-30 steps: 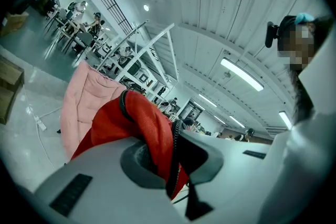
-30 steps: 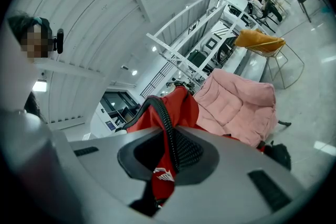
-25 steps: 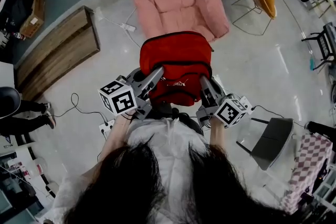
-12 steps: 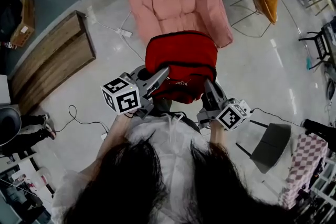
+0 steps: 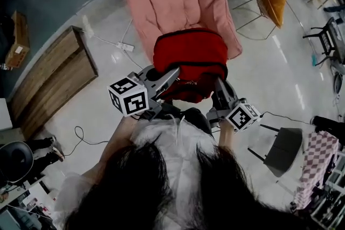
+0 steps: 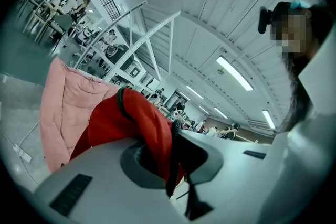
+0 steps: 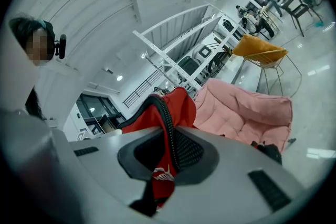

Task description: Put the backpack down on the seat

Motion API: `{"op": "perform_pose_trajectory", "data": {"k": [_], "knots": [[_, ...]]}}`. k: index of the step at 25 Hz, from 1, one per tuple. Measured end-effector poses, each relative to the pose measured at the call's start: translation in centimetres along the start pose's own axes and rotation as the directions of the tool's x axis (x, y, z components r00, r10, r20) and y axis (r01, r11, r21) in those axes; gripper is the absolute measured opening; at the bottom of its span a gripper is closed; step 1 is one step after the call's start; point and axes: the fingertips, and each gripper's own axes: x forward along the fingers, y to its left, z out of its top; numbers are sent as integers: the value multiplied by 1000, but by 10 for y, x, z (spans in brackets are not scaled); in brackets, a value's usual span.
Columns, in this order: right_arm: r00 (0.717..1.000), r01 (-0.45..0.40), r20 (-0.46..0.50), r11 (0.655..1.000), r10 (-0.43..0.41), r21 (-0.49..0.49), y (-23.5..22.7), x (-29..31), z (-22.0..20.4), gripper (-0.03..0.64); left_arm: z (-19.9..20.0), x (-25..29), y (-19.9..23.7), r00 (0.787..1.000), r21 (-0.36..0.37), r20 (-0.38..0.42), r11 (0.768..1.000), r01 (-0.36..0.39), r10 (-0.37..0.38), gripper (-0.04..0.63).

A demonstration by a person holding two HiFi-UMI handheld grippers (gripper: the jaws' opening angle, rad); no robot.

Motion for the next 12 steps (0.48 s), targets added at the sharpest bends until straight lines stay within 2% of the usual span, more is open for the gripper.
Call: {"op": "perform_pose_trajectory", "data": {"k": [12], "knots": [[1000,2,-31,1000,-3,-11,-19,47,29,51,30,34,38,1000,-29,25,1000,-13,13,55]]}}
